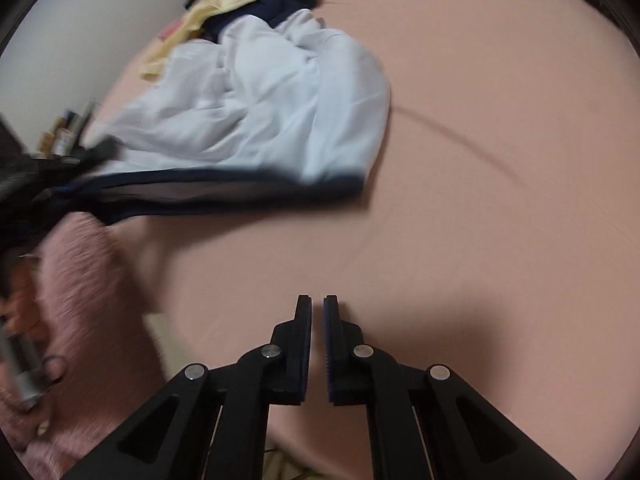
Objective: Fold clothes
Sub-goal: 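Lift the white shirt with both tools and shake it out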
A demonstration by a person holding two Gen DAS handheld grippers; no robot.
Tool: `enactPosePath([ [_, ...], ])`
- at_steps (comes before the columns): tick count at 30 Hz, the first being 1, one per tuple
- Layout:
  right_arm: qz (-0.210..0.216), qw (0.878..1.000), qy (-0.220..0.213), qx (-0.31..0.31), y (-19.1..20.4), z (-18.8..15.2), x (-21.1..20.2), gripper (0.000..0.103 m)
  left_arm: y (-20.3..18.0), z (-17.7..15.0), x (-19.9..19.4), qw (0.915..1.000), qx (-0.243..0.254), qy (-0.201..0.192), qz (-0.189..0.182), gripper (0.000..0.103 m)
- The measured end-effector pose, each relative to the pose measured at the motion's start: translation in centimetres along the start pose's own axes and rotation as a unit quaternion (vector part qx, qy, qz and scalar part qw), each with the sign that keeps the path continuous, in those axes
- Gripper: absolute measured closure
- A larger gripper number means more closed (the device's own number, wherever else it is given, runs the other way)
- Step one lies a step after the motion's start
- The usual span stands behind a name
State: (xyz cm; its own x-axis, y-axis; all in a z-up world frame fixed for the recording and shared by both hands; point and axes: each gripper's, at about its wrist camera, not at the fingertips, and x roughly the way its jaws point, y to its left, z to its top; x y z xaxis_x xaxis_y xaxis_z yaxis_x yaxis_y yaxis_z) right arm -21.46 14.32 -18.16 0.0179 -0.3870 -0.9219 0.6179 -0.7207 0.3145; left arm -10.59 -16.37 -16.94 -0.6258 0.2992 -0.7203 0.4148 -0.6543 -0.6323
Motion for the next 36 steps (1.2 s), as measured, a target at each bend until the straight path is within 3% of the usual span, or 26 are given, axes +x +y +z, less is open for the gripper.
enactPosePath([
  [4, -0.018, 0.996, -0.046, 0.077, -3.0, 1.0, -0.7, 0.096, 1.5, -1.5, 3.2, 0.9962, -0.076, 0.035, -0.025, 0.093],
  [6, -0.007, 0.990, -0.060, 0.125, -4.4, 2.6, -0.3, 0.084, 2.0, -1.6, 3.8, 0.9944, -0.096, 0.032, -0.027, 0.090],
  [8, 0.022, 0.985, -0.081, 0.153, -5.0, 4.0, 0.1, 0.044, 2.4, -1.6, 3.6, 0.9945, -0.099, 0.028, -0.017, 0.080],
  [9, 0.022, 0.985, -0.079, 0.152, -4.9, 4.5, 0.6, 0.037, 2.6, -1.6, 3.6, 0.9944, -0.102, 0.026, -0.007, 0.066],
  [10, 0.022, 0.985, -0.076, 0.152, -4.8, 4.9, 1.1, 0.034, 2.6, -1.6, 3.7, 0.9945, -0.102, 0.024, 0.001, 0.053],
  [13, 0.002, 0.990, -0.065, 0.126, -3.8, 5.9, 2.9, 0.033, 2.4, -1.8, 4.3, 0.9956, -0.090, 0.021, 0.015, 0.052],
  [15, -0.016, 0.992, -0.065, 0.109, -2.6, 6.6, 3.0, 0.043, 2.0, -1.9, 4.7, 0.9964, -0.077, 0.024, 0.027, 0.052],
  [17, 0.005, 0.993, -0.063, 0.096, -1.6, 7.2, 3.2, 0.083, 1.5, -2.1, 5.0, 0.9967, -0.067, 0.028, 0.036, 0.052],
  [19, 0.036, 0.993, -0.056, 0.101, -1.4, 7.8, 4.3, 0.094, 1.7, -2.4, 4.9, 0.9957, -0.081, 0.032, 0.031, 0.052],
  [23, 0.065, 0.988, -0.055, 0.129, -2.0, 9.0, 6.4, 0.094, 1.8, -2.8, 5.5, 0.9963, -0.080, 0.026, 0.018, 0.053],
  [24, 0.081, 0.985, -0.057, 0.142, -2.4, 9.1, 6.4, 0.095, 1.6, -2.5, 6.0, 0.9967, -0.073, 0.033, 0.008, 0.069],
  [25, 0.098, 0.982, -0.060, 0.150, -2.6, 9.2, 6.3, 0.096, 1.5, -2.0, 6.4, 0.9963, -0.072, 0.046, -0.008, 0.097],
  [28, 0.124, 0.977, -0.084, 0.154, -2.8, 8.8, 4.2, 0.097, -1.2, 0.1, 4.1, 0.9969, -0.029, 0.027, -0.068, 0.097],
  [30, 0.151, 0.968, -0.125, 0.158, -2.8, 8.3, 1.3, 0.097, -4.3, 1.3, 1.0, 0.9948, 0.039, -0.003, -0.093, 0.097],
  [36, 0.240, 0.926, -0.257, 0.141, -1.5, 8.9, -9.7, 0.097, -12.0, 3.9, -7.6, 0.9650, 0.166, -0.055, -0.196, 0.097],
])
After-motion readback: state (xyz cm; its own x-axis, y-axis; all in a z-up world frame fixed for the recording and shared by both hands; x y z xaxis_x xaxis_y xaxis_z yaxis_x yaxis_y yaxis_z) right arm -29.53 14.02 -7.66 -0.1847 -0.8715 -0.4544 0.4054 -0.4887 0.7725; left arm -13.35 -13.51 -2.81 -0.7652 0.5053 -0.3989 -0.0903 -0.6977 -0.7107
